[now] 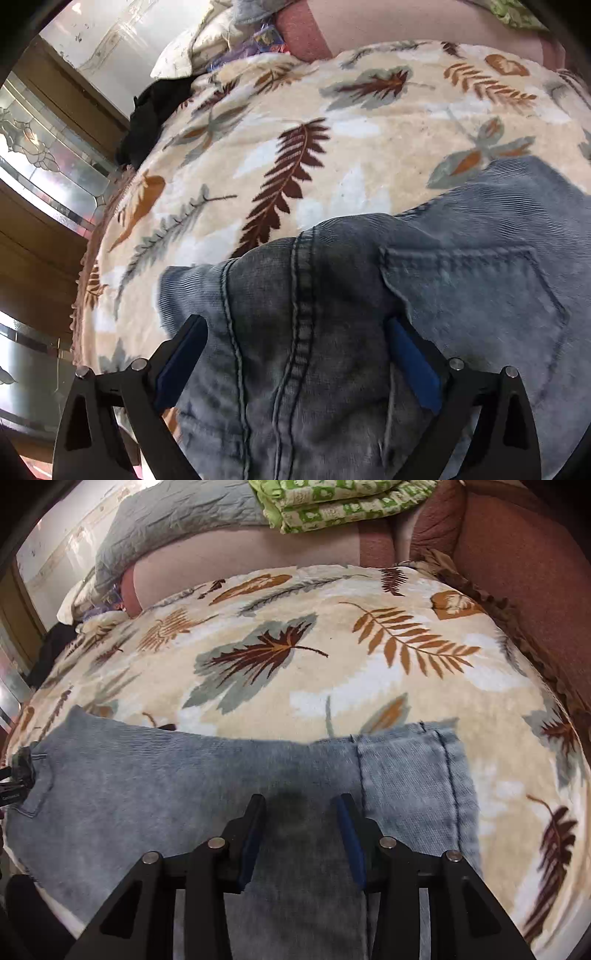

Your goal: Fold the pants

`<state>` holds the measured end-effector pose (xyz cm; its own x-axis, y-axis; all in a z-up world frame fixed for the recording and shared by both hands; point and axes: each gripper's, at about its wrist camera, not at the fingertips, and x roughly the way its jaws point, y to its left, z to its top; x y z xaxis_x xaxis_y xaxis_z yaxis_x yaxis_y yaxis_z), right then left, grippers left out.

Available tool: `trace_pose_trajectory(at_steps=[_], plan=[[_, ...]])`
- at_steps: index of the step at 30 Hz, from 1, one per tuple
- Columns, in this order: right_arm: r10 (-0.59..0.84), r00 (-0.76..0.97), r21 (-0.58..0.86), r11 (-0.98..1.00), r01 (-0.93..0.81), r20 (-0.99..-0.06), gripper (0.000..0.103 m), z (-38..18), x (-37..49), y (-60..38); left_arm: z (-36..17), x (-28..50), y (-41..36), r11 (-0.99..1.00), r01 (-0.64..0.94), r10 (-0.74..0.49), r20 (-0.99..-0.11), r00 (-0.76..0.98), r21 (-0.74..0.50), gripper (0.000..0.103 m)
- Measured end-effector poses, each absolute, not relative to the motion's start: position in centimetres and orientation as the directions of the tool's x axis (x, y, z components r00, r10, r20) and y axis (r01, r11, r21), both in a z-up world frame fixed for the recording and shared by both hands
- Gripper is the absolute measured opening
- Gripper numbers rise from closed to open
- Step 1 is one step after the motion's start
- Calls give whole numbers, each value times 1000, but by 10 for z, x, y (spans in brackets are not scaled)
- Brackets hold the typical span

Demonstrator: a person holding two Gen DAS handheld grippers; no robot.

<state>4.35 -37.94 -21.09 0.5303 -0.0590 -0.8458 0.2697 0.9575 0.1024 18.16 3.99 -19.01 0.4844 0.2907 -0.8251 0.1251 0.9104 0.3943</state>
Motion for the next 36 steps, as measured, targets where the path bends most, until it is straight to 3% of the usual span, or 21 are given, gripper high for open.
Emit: trace_pose_trajectory(at_steps=[3, 8, 13, 27, 36], plan=[[-58, 563, 123, 953, 277, -824, 44, -200, 18, -382, -169, 153, 32, 898, 151, 268, -787, 556, 413, 98], [-51, 545, 119, 955, 272, -837, 44, -200, -25, -377, -161, 111, 1, 908, 240, 156, -809, 567, 343, 98], [-100, 526, 52, 962, 268, -845, 45, -211, -48, -364, -204, 99, -26, 880, 266, 225, -839, 495, 393, 98], [-87, 673, 94, 969, 228, -735, 48, -133, -85, -354, -80, 36, -63, 884, 274, 51, -661, 749, 379, 98], [-89, 712, 92, 973, 211, -696, 49, -109, -97, -345, -46, 11, -69, 897, 297, -26, -631, 776, 329, 98]])
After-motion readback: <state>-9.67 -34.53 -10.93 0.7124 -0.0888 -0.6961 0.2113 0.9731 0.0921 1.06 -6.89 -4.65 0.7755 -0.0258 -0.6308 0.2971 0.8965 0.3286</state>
